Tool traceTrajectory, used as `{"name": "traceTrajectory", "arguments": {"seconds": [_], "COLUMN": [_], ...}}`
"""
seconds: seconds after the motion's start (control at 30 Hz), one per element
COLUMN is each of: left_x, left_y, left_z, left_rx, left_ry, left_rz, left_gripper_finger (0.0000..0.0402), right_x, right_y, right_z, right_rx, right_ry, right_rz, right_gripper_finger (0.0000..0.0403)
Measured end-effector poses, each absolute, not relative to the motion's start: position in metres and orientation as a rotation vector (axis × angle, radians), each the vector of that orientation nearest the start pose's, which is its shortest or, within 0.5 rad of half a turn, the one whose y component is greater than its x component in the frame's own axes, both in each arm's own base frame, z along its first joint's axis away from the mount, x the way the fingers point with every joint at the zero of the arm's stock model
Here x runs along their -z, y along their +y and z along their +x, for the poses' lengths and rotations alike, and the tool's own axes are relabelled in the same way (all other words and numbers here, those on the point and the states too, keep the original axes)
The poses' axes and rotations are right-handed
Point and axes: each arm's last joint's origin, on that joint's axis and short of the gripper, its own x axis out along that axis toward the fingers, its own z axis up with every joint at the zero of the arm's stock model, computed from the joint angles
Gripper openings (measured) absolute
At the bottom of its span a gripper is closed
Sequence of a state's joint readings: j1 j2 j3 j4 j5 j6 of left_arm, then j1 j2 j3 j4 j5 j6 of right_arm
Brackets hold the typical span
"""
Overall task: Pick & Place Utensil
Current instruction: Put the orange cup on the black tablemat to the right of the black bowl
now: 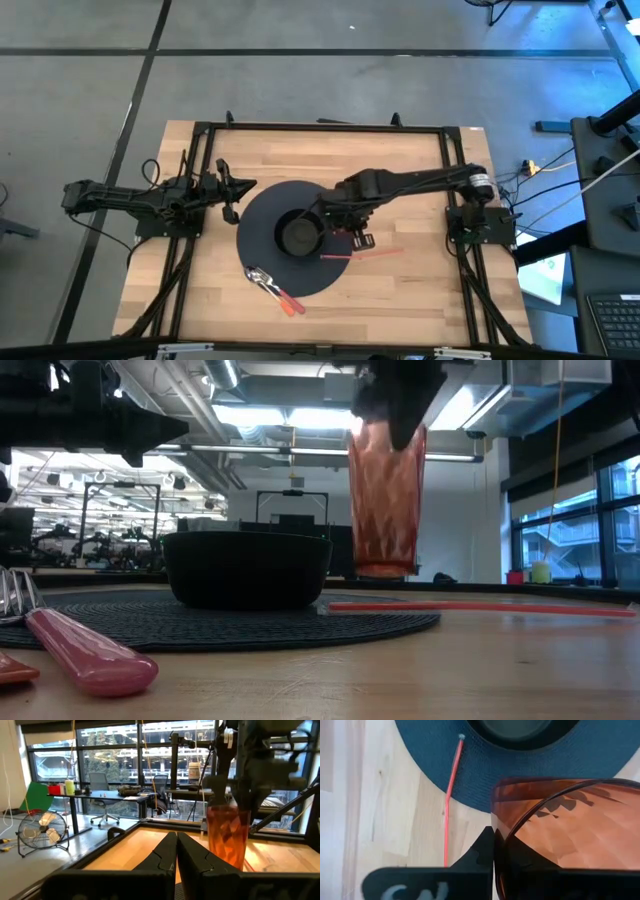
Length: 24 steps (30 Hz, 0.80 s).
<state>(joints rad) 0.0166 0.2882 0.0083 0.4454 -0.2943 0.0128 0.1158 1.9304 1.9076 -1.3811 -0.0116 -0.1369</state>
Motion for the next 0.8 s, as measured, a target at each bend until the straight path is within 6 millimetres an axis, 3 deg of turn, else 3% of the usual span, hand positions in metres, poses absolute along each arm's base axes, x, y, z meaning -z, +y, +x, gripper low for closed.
{"name": "traceTrajectory", "arguments": {"seconds": [0.23,0.8], "left_x": [-0.184,-0.184], "left_y": [0.01,0.01], "left_z": [0.113,0.113], "left_rx": [-0.311,-0.311], "left_ry": [-0.163,-0.165], "left_rz": [-0.013,-0.013], "left_gripper_finger": [0.0008,0.0008], "right_x": [-0.291,-0.291], "right_y": [0.045,0.045], "right_z": [0.383,0.386], "right_rx": [-0.217,-0.144], "right_ry": [1.446,1.425], "right_rz": [-0.202,-0.119], "right_gripper_finger": [0.0008,0.002]}}
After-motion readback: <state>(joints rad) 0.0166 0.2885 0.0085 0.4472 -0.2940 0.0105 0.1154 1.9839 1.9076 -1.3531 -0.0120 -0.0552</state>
